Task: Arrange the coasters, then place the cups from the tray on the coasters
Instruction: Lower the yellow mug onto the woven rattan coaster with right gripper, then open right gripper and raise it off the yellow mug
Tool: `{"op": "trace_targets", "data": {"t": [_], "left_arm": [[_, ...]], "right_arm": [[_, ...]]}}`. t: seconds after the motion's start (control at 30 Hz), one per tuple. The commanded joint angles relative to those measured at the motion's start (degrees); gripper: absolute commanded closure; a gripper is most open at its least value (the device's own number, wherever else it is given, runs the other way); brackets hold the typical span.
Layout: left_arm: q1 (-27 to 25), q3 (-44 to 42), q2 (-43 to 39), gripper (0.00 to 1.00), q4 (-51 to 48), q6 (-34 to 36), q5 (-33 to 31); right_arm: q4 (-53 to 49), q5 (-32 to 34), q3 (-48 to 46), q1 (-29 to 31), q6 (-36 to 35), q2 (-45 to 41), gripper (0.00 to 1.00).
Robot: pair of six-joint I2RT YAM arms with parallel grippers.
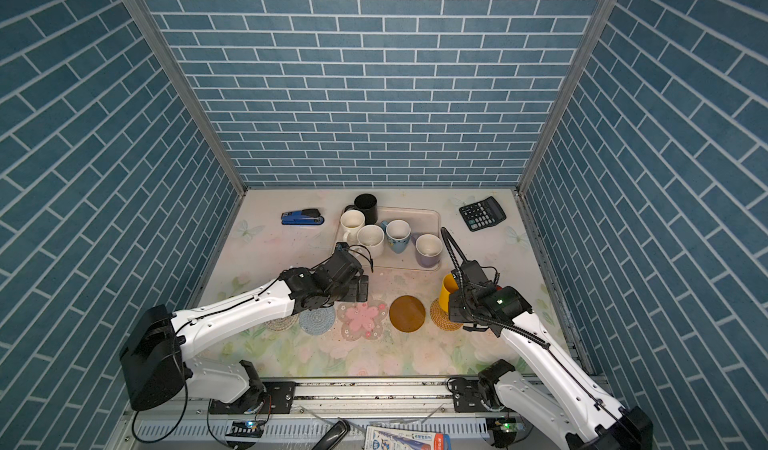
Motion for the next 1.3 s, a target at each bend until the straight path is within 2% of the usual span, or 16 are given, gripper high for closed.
{"op": "trace_targets", "data": {"t": [0.0,0.67,0.87,1.27], "left_arm": [[-0.28,1.12,0.08,0.01,0.17,-0.01,-0.82],[-0.32,-1.66,0.97,0.01,2.60,-0.34,-0.29],[-0.28,-2.66,-0.74,0.01,1.97,-0.78,-0.59],[-0.28,-3.19,-2.79,0.01,0.84,-0.74,-1.01]], "right_arm": [[4.45,0.46,-1.50,0.60,3.68,-0.95,1.00],[5.98,1.44,-7.65,5.08,8.82,-3.89,0.99],[5.62,3.06,-8.26,7.04,10.39,-3.31,0.76],[4.09,4.75,-8.52,9.70,13.41,-8.61,0.52]]}}
